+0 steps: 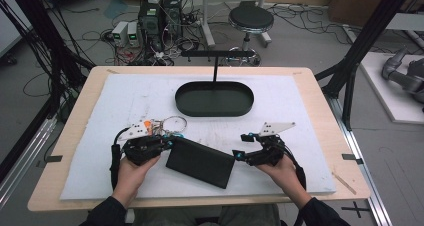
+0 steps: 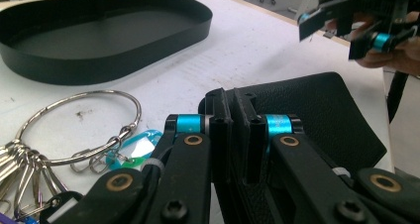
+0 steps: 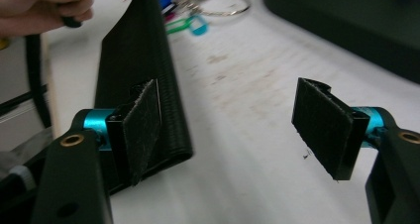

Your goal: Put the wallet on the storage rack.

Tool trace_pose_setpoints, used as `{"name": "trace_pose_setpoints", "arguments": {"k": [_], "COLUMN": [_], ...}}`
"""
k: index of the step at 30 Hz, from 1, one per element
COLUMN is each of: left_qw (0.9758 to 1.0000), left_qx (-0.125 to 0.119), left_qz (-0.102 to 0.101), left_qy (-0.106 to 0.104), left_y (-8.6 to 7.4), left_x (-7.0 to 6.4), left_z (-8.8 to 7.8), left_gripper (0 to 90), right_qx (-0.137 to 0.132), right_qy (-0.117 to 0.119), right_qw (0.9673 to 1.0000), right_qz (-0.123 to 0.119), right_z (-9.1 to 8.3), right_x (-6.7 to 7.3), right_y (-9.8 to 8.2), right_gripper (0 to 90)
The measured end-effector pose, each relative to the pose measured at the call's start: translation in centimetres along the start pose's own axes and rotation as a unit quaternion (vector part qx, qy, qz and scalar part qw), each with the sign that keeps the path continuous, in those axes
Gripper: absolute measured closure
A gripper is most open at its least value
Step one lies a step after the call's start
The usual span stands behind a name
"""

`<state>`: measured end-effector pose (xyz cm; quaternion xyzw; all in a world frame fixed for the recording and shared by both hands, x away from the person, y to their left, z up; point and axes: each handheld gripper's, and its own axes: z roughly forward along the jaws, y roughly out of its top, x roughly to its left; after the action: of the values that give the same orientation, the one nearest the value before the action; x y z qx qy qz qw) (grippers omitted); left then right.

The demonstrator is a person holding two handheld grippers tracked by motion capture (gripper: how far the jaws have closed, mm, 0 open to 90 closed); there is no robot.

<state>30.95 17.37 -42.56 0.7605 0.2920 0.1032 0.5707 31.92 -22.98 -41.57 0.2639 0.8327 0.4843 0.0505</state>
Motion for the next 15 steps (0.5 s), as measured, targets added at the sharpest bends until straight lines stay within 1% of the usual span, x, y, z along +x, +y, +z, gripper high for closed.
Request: {"name": "trace_pose_setpoints", "arguments": {"k": [1, 2, 3, 4, 5, 6, 7, 8, 9, 10, 11, 12, 13, 14, 15], "left_qw": [1.0000, 1.0000, 0.9998, 0.9998, 0.9997, 0.9994, 0.9994, 0.9993, 0.9993, 0.9992, 0.9992, 0.9992, 0.9993, 0.9992, 0.9992], "left_qx": [-0.003, -0.006, -0.011, -0.011, -0.014, -0.020, -0.020, -0.023, -0.024, -0.024, -0.025, -0.025, -0.024, -0.025, -0.025], "left_qz": [0.002, 0.006, 0.015, 0.015, 0.019, 0.027, 0.027, 0.028, 0.029, 0.029, 0.028, 0.028, 0.027, 0.027, 0.028], "left_qy": [-0.002, -0.002, -0.003, -0.003, -0.005, -0.008, -0.008, -0.008, -0.009, -0.010, -0.011, -0.012, -0.013, -0.012, -0.012], "left_y": [0.0, 0.0, 0.1, 0.1, 0.2, 0.3, 0.3, 0.3, 0.3, 0.3, 0.3, 0.3, 0.3, 0.3, 0.3], "left_x": [-0.1, -0.1, -0.2, -0.2, -0.3, -0.4, -0.4, -0.4, -0.4, -0.4, -0.4, -0.4, -0.4, -0.4, -0.4], "left_z": [0.0, -0.1, -0.2, -0.2, -0.2, -0.2, -0.2, -0.3, -0.3, -0.3, -0.3, -0.2, -0.2, -0.2, -0.2], "left_gripper": [85.5, 85.5, 85.5, 85.5, 85.6, 85.5, 85.6, 85.6, 85.6, 85.6, 85.6, 85.6, 85.6, 85.6, 85.5], "right_qx": [0.000, 0.011, 0.017, 0.022, 0.028, 0.033, 0.041, 0.041, 0.046, 0.052, 0.055, 0.065, 0.065, 0.065, 0.060], "right_qy": [0.000, 0.014, 0.023, 0.028, 0.034, 0.040, 0.051, 0.051, 0.058, 0.068, 0.080, 0.096, 0.096, 0.102, 0.110], "right_qw": [1.0000, 0.9998, 0.9996, 0.9994, 0.9990, 0.9986, 0.9978, 0.9978, 0.9971, 0.9961, 0.9950, 0.9930, 0.9930, 0.9925, 0.9920], "right_qz": [0.000, 0.003, 0.005, 0.008, 0.009, 0.010, 0.014, 0.014, 0.017, 0.020, 0.020, 0.022, 0.022, 0.017, 0.017], "right_z": [0.0, 0.6, 0.9, 1.2, 1.4, 1.7, 1.9, 1.9, 2.1, 2.3, 2.4, 2.5, 2.5, 2.3, 2.1], "right_x": [0.0, 0.2, 0.3, 0.3, 0.4, 0.4, 0.4, 0.4, 0.5, 0.5, 0.5, 0.4, 0.4, 0.3, 0.2], "right_y": [0.0, 0.0, 0.0, 0.0, -0.1, -0.1, -0.2, -0.2, -0.3, -0.4, -0.5, -0.6, -0.6, -0.6, -0.6], "right_gripper": [27.5, 28.1, 28.5, 28.6, 30.0, 34.2, 36.6, 36.6, 38.9, 45.1, 49.0, 59.6, 59.6, 64.6, 68.2]}}
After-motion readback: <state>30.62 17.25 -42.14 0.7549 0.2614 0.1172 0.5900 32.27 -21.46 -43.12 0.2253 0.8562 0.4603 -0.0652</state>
